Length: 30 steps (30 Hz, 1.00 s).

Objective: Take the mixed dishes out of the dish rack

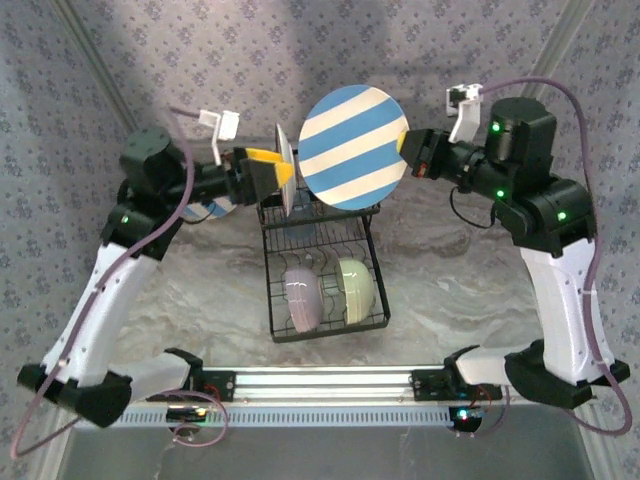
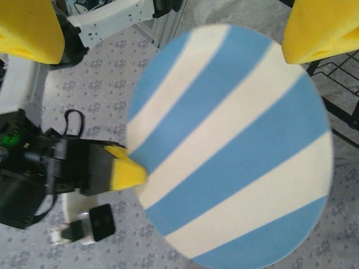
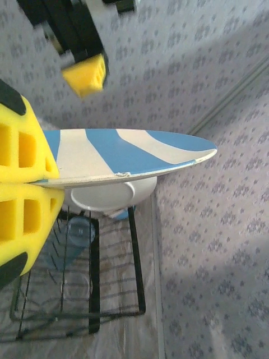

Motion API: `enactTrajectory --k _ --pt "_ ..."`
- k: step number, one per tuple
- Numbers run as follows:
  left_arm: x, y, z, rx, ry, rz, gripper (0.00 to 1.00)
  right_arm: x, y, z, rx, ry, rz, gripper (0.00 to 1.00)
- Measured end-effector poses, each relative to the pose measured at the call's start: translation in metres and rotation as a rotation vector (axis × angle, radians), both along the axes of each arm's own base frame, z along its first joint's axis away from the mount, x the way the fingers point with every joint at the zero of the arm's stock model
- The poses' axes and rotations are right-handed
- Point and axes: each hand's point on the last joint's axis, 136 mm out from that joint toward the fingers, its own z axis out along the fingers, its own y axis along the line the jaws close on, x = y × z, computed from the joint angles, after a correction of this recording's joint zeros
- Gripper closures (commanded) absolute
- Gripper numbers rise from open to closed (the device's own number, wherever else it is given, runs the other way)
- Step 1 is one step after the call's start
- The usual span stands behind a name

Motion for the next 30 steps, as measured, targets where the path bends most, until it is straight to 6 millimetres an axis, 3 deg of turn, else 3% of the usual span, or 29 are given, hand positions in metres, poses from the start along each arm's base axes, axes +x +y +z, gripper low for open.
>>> enactTrajectory --k 4,11,20,29,30 --pt "0.019 -0.014 -0.004 0.026 0.044 0.002 0.04 -0.010 -0.008 0.010 0.092 0.003 0.029 1.00" --pt "0.038 -0.027 -0.011 0.041 0.095 0.007 0.21 -0.017 -0.007 0.013 0.178 0.026 0.092 1.00" --pt "0.043 -0.029 -0.013 0.032 0.142 0.013 0.56 -0.009 -0.003 0.004 0.227 0.071 0.127 1.00" --pt "0.043 -0.029 -0.009 0.005 0.186 0.011 1.00 -0.002 -0.003 -0.003 0.240 0.084 0.127 1.00" --pt "0.043 -0.028 -0.008 -0.001 0.199 0.014 1.00 0.000 -0.004 -0.003 0.238 0.080 0.127 1.00"
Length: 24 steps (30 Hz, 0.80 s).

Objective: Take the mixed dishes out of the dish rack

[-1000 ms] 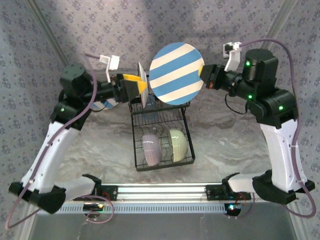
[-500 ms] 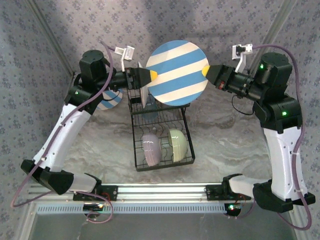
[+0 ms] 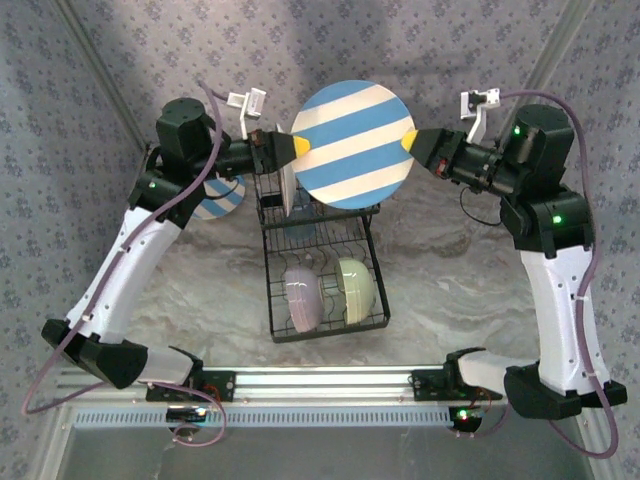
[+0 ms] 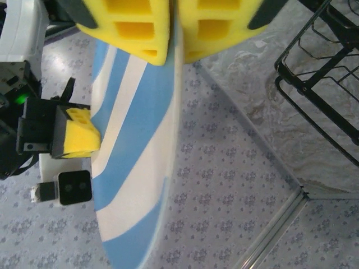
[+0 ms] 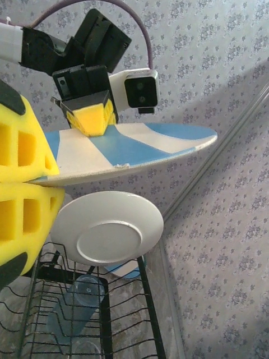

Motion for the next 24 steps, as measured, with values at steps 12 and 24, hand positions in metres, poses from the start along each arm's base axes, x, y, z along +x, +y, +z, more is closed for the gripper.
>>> enactTrajectory --k 12,24 --pt "-0.002 0.016 0.007 -0.017 0.019 0.118 1.00 0.004 0.003 0.000 0.013 -0.019 0.012 0.15" --pt "0.040 0.062 -0.002 -0.025 0.099 0.328 1.00 0.006 -0.018 -0.018 -0.097 -0.015 -0.133 0.00"
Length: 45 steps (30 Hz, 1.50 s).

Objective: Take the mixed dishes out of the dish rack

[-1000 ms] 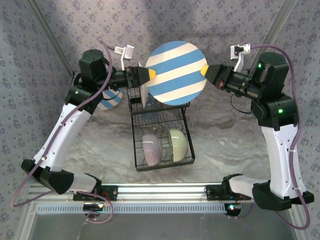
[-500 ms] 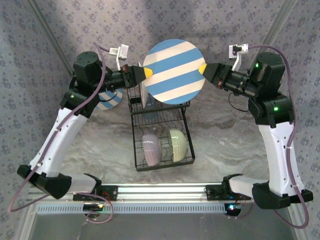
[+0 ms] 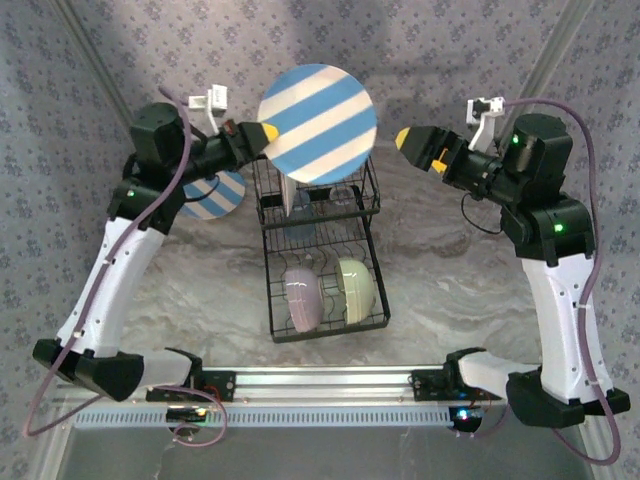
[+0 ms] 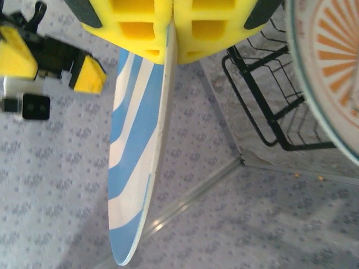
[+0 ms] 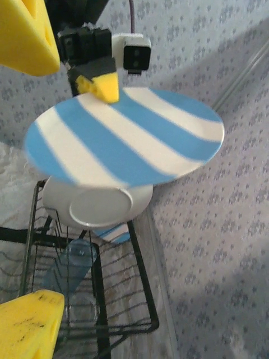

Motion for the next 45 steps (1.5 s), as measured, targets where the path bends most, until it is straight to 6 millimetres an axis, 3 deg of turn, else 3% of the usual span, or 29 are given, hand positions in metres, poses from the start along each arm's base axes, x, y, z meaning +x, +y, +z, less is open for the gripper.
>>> enactTrajectory --k 6,10,13,17,19,23,29,33,39,45 --pt "0.016 0.060 0.015 -0.050 -0.006 0.167 1.00 -0.005 0.000 -0.012 -0.096 -0.013 -0.033 0.00" --pt "0.019 0.115 0.025 -0.106 -0.031 0.317 1.00 -0.009 0.006 -0.023 -0.168 -0.022 -0.037 0.00" --pt "0.022 0.153 0.024 -0.144 -0.032 0.426 1.00 -0.012 0.013 -0.038 -0.239 -0.014 -0.031 0.00" --pt "0.033 0.189 0.007 -0.183 -0.001 0.514 1.00 -0.012 0.021 -0.052 -0.316 -0.014 -0.030 0.00" --pt "0.042 0.203 -0.011 -0.198 0.037 0.545 1.00 -0.012 0.024 -0.057 -0.353 -0.019 -0.034 0.00" --pt "0.065 0.226 -0.067 -0.219 0.155 0.597 1.00 -0.013 0.031 -0.068 -0.413 -0.026 -0.031 0.00" --pt "0.091 0.238 -0.162 -0.195 0.345 0.623 1.00 -0.027 0.056 -0.093 -0.493 -0.031 0.054 0.00" --pt "0.100 0.243 -0.213 -0.179 0.433 0.645 1.00 -0.040 0.075 -0.109 -0.519 -0.041 0.139 0.00" --pt "0.112 0.251 -0.264 -0.166 0.479 0.671 1.00 -0.060 0.089 -0.132 -0.513 -0.052 0.248 0.00" --pt "0.123 0.259 -0.308 -0.158 0.512 0.704 1.00 -0.075 0.085 -0.132 -0.476 -0.085 0.285 0.00"
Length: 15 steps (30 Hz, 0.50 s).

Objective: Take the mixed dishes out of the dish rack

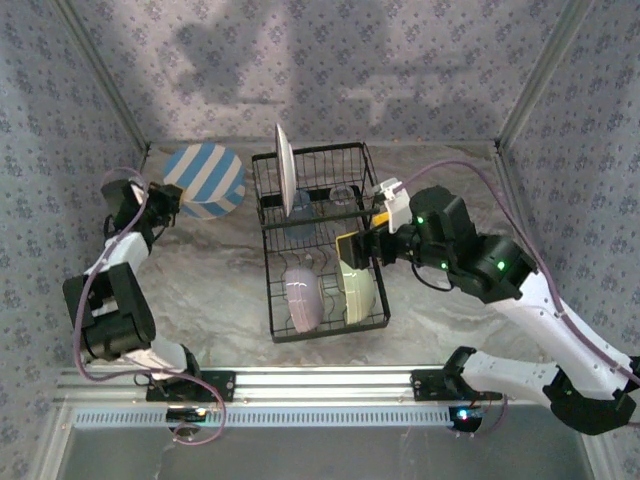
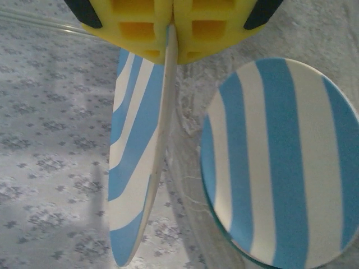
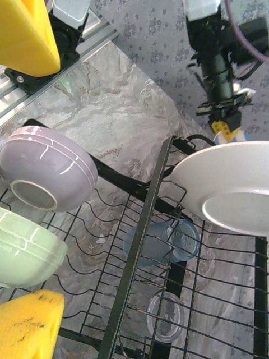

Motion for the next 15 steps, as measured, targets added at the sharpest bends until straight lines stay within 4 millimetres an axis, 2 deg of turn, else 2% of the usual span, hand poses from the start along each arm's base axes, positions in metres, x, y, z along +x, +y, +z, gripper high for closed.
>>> enactTrajectory --k 4,15 --pt "0.003 0.005 -0.029 0.002 0.030 0.022 1.00 -0.005 -0.003 -0.001 0.011 -0.006 0.008 0.00" --pt "0.015 0.013 -0.079 0.004 0.091 0.053 1.00 -0.010 -0.008 0.000 0.022 -0.014 0.010 0.00"
